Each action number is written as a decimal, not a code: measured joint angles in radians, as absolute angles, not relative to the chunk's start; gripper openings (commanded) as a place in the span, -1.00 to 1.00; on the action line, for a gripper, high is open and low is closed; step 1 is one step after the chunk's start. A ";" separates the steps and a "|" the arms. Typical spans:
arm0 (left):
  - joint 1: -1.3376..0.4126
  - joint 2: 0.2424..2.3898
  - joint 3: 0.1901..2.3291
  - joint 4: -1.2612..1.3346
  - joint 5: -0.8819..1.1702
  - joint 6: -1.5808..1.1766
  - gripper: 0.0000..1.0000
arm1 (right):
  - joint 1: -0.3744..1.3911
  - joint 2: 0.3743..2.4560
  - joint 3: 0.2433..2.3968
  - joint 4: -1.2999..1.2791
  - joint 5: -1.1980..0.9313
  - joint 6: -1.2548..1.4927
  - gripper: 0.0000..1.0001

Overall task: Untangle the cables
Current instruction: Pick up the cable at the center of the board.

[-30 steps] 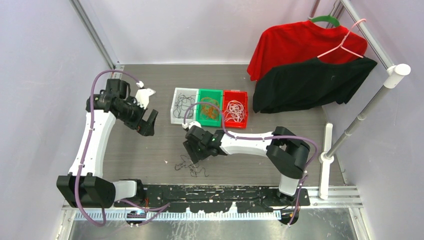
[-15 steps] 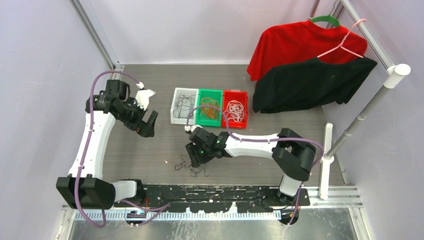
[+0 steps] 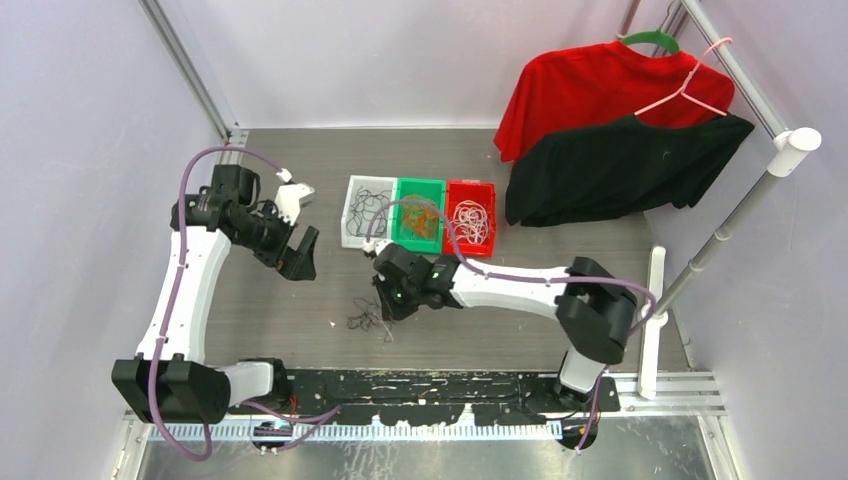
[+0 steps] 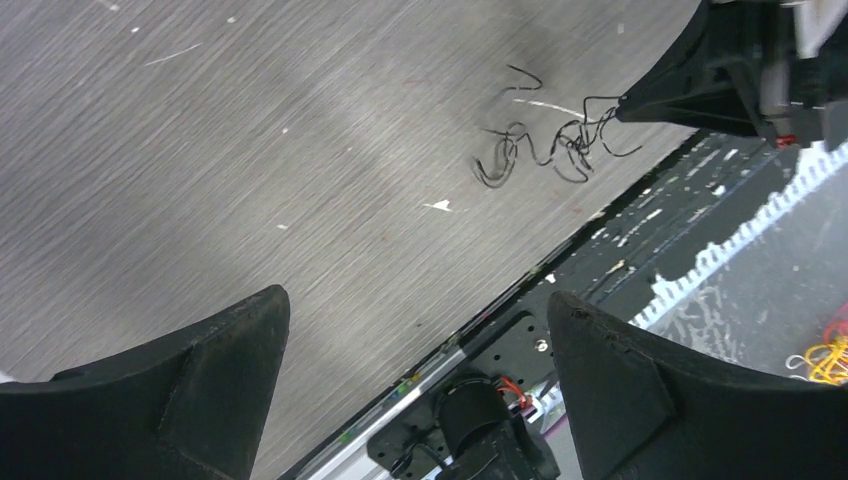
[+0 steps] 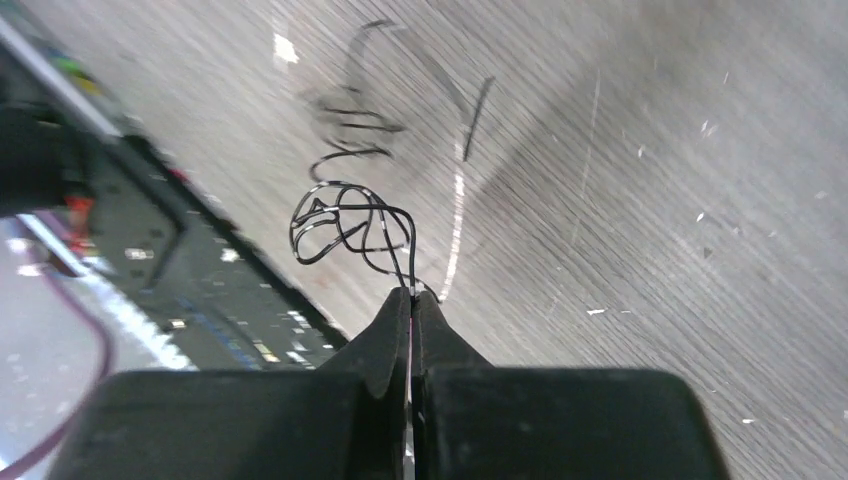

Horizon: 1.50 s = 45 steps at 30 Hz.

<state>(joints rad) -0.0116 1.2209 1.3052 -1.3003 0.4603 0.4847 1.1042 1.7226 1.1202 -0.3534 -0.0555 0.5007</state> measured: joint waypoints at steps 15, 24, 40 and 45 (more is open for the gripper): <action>-0.067 1.108 1.296 -1.303 0.768 0.505 1.00 | 1.104 1.487 1.342 -0.444 -0.059 0.447 -0.98; -0.197 1.067 1.308 -1.278 0.838 0.420 0.70 | 1.104 1.538 1.399 -0.457 -0.066 0.468 -0.98; -0.216 1.090 1.269 -1.130 0.784 0.285 -0.69 | 1.104 1.542 1.360 -0.356 -0.144 0.567 -0.98; -0.216 1.071 1.270 -1.115 0.721 0.293 -0.77 | 1.104 1.481 1.266 -0.332 -0.144 0.599 -0.98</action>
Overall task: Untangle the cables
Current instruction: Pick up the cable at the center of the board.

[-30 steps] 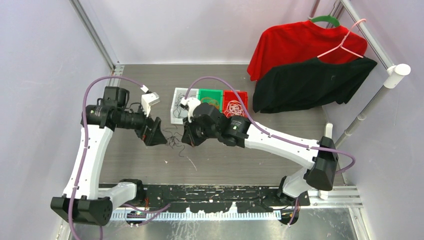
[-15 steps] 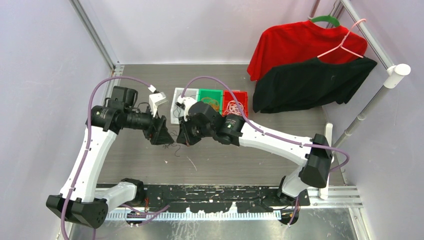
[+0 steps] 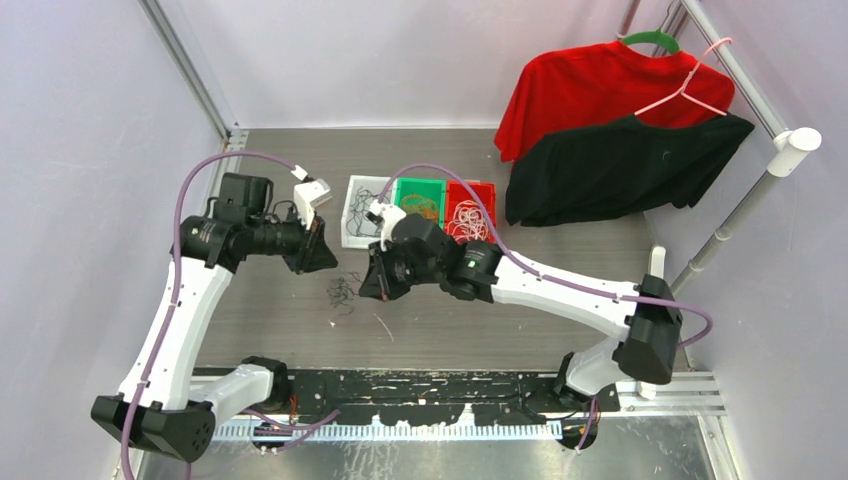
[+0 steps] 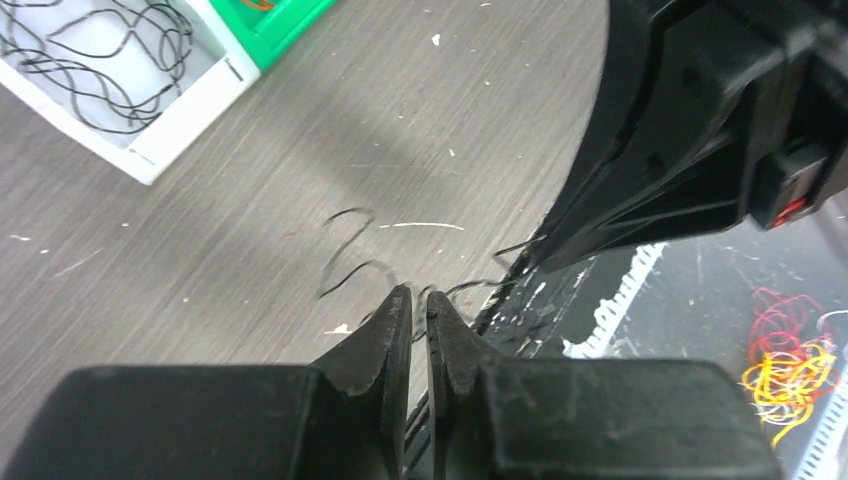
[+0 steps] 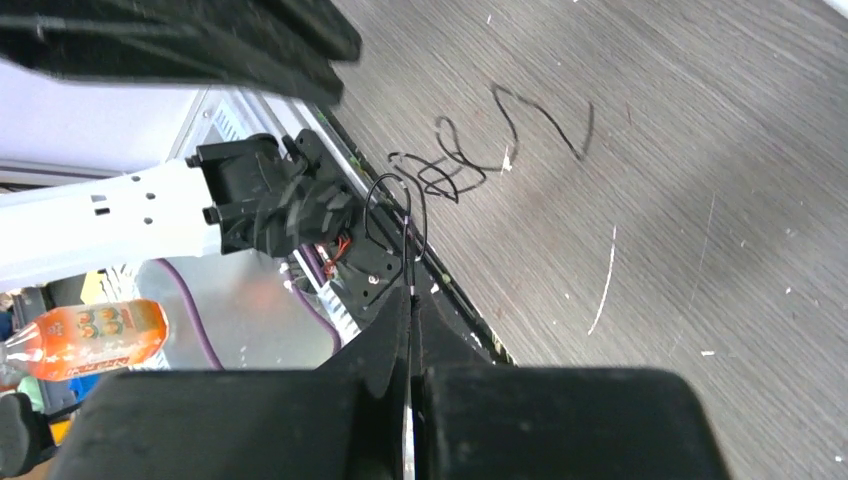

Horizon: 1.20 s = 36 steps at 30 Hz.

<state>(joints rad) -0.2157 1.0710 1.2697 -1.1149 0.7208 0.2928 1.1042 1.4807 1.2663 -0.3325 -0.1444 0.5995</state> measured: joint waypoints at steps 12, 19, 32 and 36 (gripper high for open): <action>-0.216 1.018 1.303 -1.177 0.704 0.382 0.54 | 1.104 1.336 1.193 -0.332 -0.128 0.619 -0.98; -0.231 1.032 1.342 -1.193 0.854 0.326 0.67 | 1.104 1.383 1.233 -0.355 -0.120 0.622 -0.98; -0.299 1.059 1.246 -1.134 0.790 0.238 -0.38 | 1.114 1.452 1.311 -0.368 -0.118 0.622 -0.98; -0.299 1.071 1.246 -1.114 0.719 0.239 -0.70 | 1.114 1.452 1.311 -0.368 -0.117 0.622 -0.98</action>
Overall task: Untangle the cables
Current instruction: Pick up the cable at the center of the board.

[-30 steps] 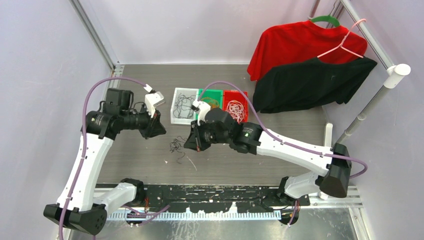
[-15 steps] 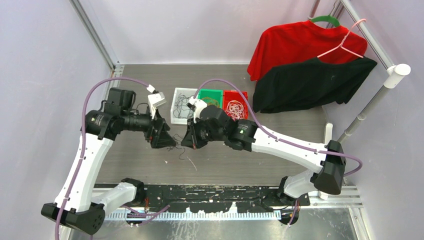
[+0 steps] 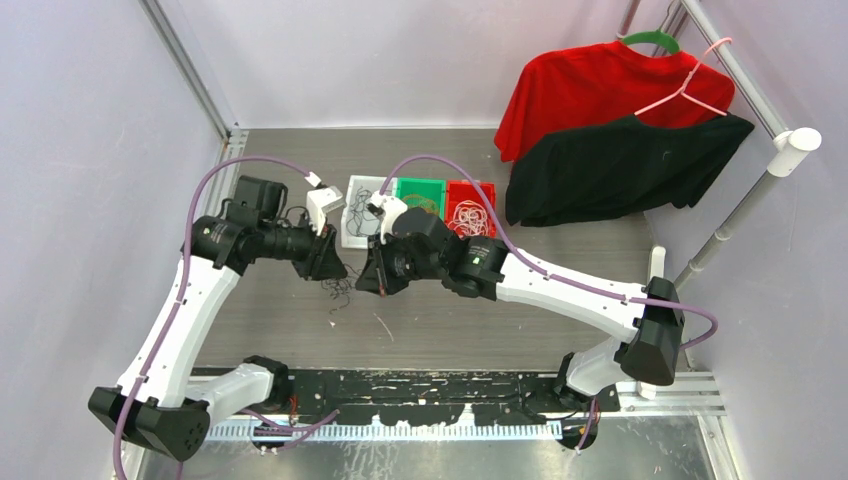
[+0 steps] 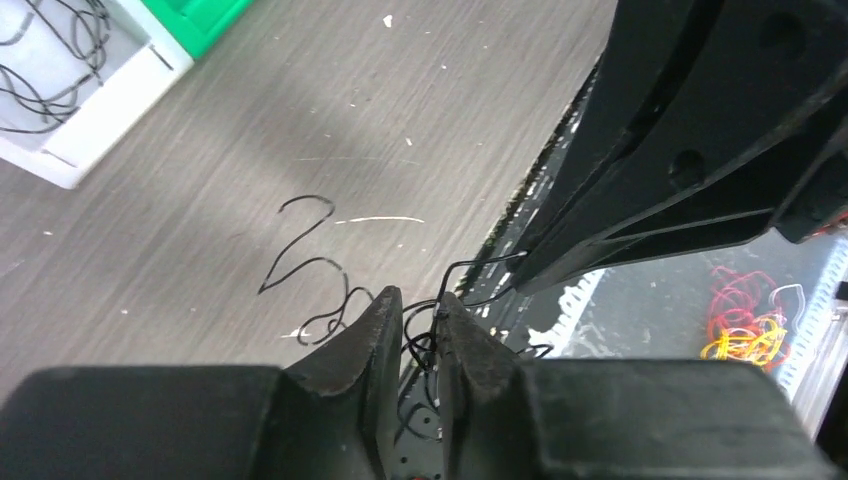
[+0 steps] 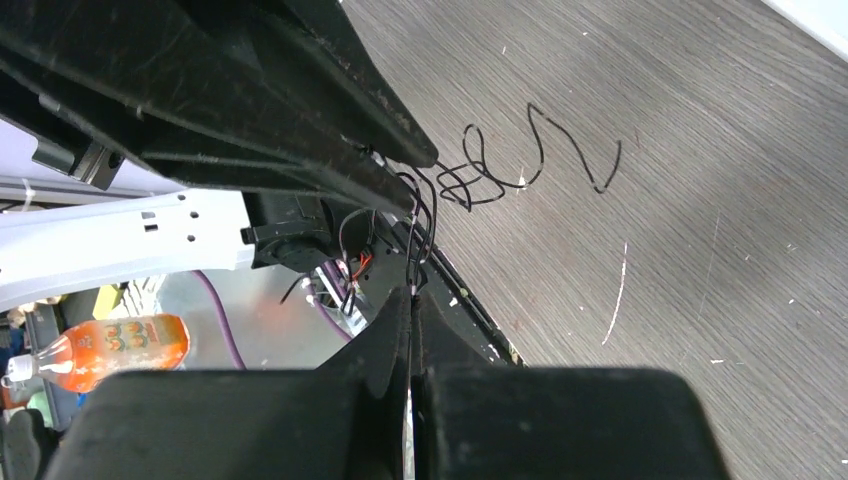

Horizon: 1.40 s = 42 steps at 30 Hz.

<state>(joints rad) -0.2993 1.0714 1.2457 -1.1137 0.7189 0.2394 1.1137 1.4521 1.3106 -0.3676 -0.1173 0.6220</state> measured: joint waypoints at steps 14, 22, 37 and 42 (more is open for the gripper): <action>-0.301 1.063 1.293 -1.122 0.650 0.252 -1.00 | 1.114 1.432 1.292 -0.334 -0.069 0.635 0.10; -0.301 1.058 1.356 -1.150 0.650 0.238 -1.00 | 1.119 1.391 1.158 -0.101 0.040 0.658 0.31; -0.301 1.085 1.429 -1.243 0.663 0.221 -1.00 | 1.167 1.394 1.118 0.062 0.163 0.618 0.12; -0.297 1.112 1.489 -1.303 0.677 0.243 -1.00 | 1.182 1.393 1.118 0.088 0.170 0.588 0.12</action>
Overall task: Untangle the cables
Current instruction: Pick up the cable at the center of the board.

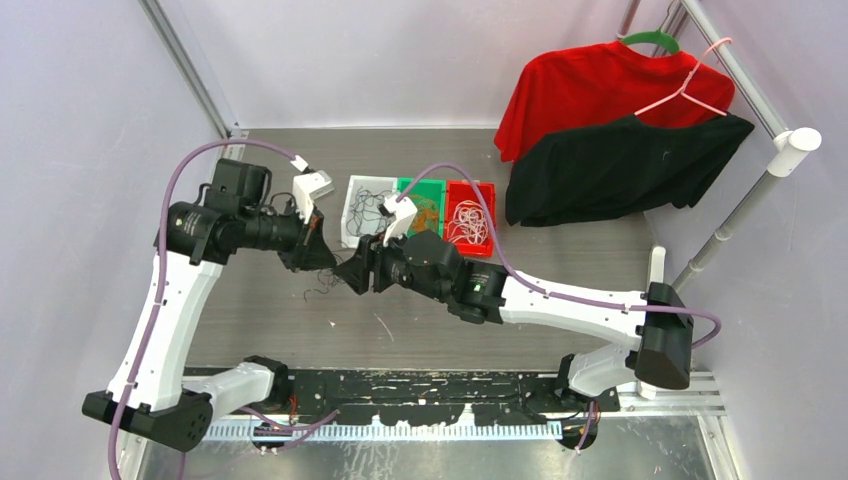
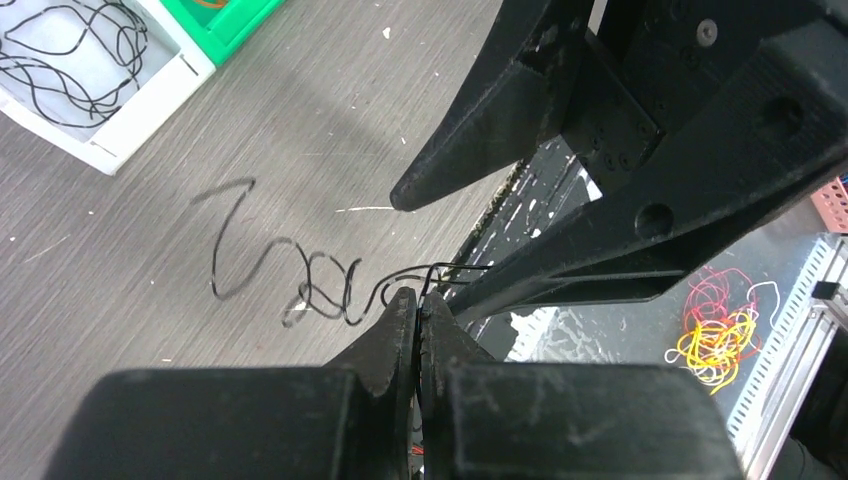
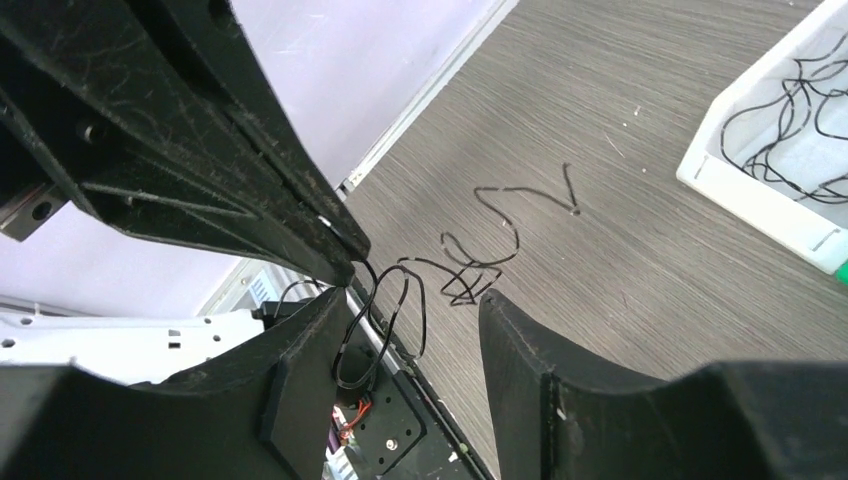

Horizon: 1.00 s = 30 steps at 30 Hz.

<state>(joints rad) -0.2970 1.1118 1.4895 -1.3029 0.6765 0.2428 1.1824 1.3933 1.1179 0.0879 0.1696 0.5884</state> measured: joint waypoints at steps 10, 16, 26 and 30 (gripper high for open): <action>-0.297 1.171 1.642 -1.409 0.825 0.263 -1.00 | 1.256 1.407 1.078 0.271 0.225 0.434 -0.08; -0.308 1.173 1.705 -1.488 0.889 0.273 -1.00 | 1.266 1.412 1.021 0.361 0.305 0.345 -0.20; -0.313 1.172 1.768 -1.554 0.938 0.268 -1.00 | 1.266 1.461 1.005 0.472 0.370 0.268 0.00; -0.314 1.174 1.806 -1.567 0.961 0.262 -1.00 | 1.266 1.515 1.005 0.488 0.362 0.264 0.02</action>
